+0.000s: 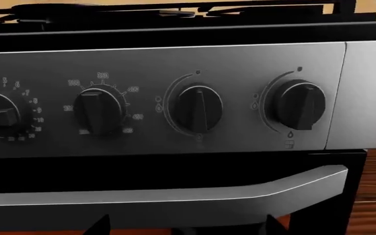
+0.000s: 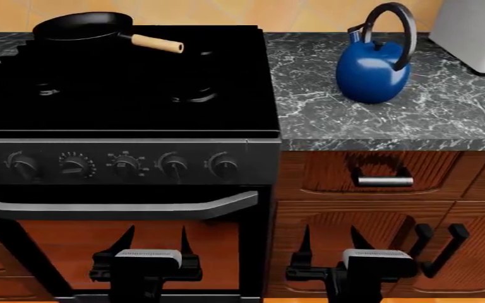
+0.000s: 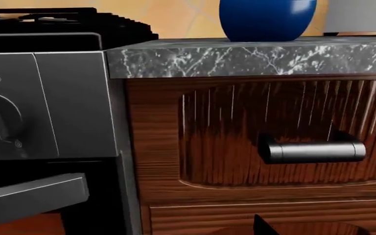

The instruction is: Pick the kettle from the counter and place it on a stove burner. Then turn the burner on.

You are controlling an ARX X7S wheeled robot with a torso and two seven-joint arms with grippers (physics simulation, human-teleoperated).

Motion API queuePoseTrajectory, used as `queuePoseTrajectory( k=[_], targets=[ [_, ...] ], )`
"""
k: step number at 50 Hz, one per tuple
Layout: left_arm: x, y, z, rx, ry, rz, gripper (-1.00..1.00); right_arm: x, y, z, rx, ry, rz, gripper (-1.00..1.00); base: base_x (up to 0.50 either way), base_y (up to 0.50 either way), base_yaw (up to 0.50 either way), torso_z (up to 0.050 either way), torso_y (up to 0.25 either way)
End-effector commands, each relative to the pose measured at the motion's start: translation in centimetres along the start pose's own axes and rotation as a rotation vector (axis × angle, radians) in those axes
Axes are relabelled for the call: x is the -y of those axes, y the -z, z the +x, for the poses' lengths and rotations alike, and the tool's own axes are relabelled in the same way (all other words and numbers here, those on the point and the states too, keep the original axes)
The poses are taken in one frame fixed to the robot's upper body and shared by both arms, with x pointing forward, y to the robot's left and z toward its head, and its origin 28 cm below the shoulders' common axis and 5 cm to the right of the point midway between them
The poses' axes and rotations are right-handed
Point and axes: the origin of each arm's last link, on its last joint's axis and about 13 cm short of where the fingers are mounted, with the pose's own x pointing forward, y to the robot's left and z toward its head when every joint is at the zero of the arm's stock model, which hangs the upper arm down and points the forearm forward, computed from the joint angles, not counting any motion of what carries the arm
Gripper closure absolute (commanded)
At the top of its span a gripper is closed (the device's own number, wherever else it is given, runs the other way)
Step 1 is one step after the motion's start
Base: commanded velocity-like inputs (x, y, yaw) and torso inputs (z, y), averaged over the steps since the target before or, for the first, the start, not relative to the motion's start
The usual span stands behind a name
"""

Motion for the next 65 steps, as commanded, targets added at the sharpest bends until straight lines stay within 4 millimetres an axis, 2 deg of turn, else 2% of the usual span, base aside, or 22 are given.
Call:
queuePoseTrajectory(
  k=[1,38,54,65],
  targets=[
    [0.01,0.02,0.01,0.000,0.000,0.002,-1.00,0.01,-0.01,-0.02,-0.001,0.002,0.003,-1.00,0.00,-0.27,0.00,0.000,0.000],
    [0.03,0.01,-0.02,0.000,-0.001,0.007,-1.00,0.02,-0.02,0.04,-0.008,0.012,0.006,-1.00,0.00,-0.26,0.00,0.000,0.000],
    [-0.02,0.00,0.00,-0.007,0.000,0.001,-1.00,-0.02,0.00,0.00,-0.009,0.009,0.002,-1.00,0.00,-0.04,0.00,0.000,0.000],
    [-0.01,0.00,0.04,-0.013,-0.002,-0.001,-1.00,-0.01,0.03,0.05,-0.010,0.008,0.000,-1.00,0.00,0.00,0.00,0.049,0.000]
  ],
)
